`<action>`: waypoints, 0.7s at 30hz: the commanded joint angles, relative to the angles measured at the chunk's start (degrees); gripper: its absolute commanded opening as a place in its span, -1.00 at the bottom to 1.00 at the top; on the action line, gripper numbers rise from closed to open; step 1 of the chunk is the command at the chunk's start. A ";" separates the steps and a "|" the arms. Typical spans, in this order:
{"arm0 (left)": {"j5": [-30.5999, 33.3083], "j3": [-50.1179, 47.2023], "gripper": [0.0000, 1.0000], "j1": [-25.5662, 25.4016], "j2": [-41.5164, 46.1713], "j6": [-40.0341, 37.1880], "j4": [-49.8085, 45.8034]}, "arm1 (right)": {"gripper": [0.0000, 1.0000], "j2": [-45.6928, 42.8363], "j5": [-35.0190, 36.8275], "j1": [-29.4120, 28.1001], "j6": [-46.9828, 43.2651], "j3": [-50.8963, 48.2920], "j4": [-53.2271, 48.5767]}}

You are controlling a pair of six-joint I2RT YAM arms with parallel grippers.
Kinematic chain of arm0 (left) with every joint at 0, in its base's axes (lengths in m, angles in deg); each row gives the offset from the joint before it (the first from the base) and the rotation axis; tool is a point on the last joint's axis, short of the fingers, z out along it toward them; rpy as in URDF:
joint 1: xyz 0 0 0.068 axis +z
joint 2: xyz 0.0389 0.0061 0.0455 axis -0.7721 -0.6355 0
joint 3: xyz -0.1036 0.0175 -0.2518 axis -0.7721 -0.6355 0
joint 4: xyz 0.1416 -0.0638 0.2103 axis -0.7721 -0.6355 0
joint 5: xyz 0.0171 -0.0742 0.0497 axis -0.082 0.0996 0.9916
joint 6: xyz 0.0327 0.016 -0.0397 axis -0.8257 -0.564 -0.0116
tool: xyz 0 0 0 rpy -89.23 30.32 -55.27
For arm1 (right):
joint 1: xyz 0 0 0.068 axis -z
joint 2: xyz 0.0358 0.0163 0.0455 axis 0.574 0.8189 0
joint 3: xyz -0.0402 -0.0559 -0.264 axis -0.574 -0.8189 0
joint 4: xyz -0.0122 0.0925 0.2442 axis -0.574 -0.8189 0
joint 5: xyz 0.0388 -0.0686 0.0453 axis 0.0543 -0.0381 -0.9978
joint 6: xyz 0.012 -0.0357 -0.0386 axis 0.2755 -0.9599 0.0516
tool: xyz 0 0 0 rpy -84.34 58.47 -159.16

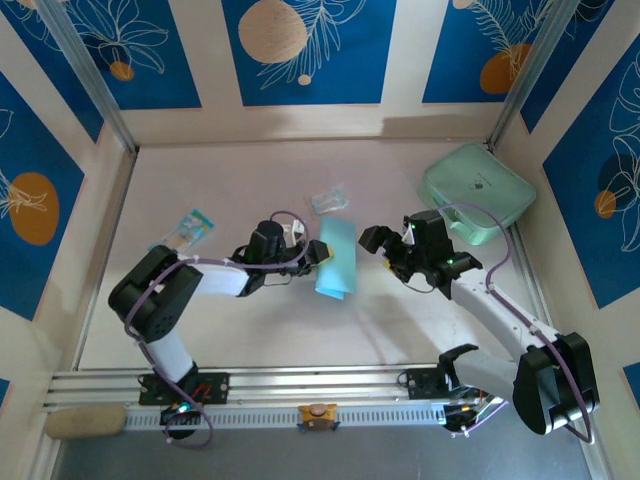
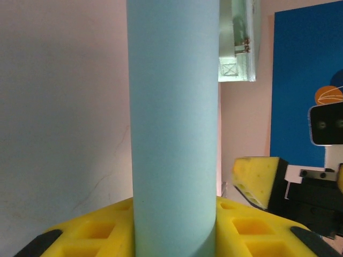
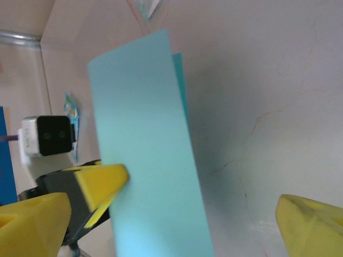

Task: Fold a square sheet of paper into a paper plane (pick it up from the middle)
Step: First fold the square sheet of paper in half at the center of the table.

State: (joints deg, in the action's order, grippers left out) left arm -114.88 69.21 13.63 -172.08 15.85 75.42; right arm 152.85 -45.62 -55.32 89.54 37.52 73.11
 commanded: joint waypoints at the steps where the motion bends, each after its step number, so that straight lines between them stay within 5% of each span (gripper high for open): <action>1: -0.95 -1.03 -0.33 0.26 -1.91 1.56 3.72 | 0.95 -0.14 -4.92 0.08 -2.58 -0.10 3.09; 11: 2.51 0.94 -0.31 -1.07 -1.71 -4.17 -10.60 | 0.93 -0.73 -5.58 0.17 -2.66 -2.07 4.18; 21: 6.50 1.34 -0.30 -4.42 -3.14 -1.52 -11.10 | 0.93 -0.62 -6.55 0.26 -4.47 -2.61 2.57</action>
State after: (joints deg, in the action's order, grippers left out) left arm -110.79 69.13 9.70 -174.39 13.86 66.28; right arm 152.83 -50.17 -55.26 86.87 35.66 77.03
